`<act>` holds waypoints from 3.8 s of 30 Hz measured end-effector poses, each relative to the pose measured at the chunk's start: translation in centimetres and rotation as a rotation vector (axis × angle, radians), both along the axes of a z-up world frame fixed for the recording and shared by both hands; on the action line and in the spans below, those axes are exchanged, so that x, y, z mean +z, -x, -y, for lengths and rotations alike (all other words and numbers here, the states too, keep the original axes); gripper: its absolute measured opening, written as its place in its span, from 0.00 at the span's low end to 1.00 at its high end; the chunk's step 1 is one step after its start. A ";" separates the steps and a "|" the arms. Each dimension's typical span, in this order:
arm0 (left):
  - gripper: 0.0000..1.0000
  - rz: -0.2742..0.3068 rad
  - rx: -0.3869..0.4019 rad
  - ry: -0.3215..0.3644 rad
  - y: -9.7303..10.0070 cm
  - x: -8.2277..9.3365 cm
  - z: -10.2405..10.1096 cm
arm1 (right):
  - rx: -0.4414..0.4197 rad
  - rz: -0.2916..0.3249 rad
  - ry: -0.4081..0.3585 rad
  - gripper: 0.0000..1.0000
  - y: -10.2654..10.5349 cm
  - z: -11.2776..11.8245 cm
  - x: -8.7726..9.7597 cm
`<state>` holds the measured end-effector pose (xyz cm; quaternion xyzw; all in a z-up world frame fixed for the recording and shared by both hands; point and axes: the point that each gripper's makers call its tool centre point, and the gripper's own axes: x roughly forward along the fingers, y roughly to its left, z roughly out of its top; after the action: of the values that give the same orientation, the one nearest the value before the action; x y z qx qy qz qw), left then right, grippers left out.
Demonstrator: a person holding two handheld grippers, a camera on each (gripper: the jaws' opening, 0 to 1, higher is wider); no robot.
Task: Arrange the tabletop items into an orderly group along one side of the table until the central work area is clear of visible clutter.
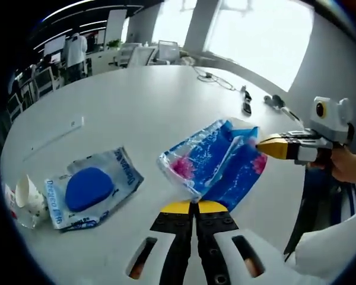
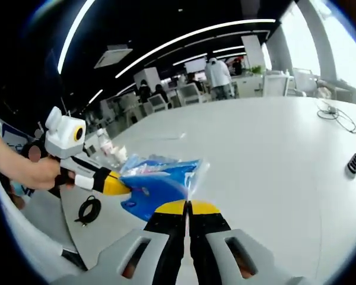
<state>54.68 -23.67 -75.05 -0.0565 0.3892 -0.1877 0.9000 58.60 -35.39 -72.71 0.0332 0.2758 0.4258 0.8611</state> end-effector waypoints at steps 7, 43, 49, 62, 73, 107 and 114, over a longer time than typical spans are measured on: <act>0.00 0.002 0.035 0.014 -1.6 -0.3 -0.8 | -0.004 -0.006 0.006 0.00 -1.2 -0.5 -0.6; 0.00 -0.030 0.092 0.061 -8.3 -3.2 -2.6 | -0.010 -0.038 0.038 0.00 -7.5 -2.4 -3.5; 0.00 -0.037 0.100 0.055 -8.9 -3.5 -3.2 | 0.002 -0.045 0.040 0.00 -8.2 -2.9 -4.2; 0.00 -0.052 0.144 0.091 -10.3 -4.7 -3.5 | 0.006 -0.051 0.053 0.00 -9.7 -3.2 -5.6; 0.00 -0.061 0.152 0.082 -10.5 -5.4 -3.8 | 0.020 -0.061 0.058 0.00 -10.1 -3.7 -7.1; 0.00 -0.076 0.174 0.076 -10.8 -6.7 -3.8 | 0.028 -0.095 0.080 0.00 -10.5 -3.6 -9.6; 0.00 -0.078 0.172 0.074 -10.8 -6.8 -3.8 | 0.024 -0.090 0.083 0.00 -10.4 -3.7 -9.5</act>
<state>65.46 -19.87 -81.82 -0.1302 0.4104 -0.1219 0.8943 68.98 -31.69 -82.25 0.0131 0.3318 0.4223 0.8434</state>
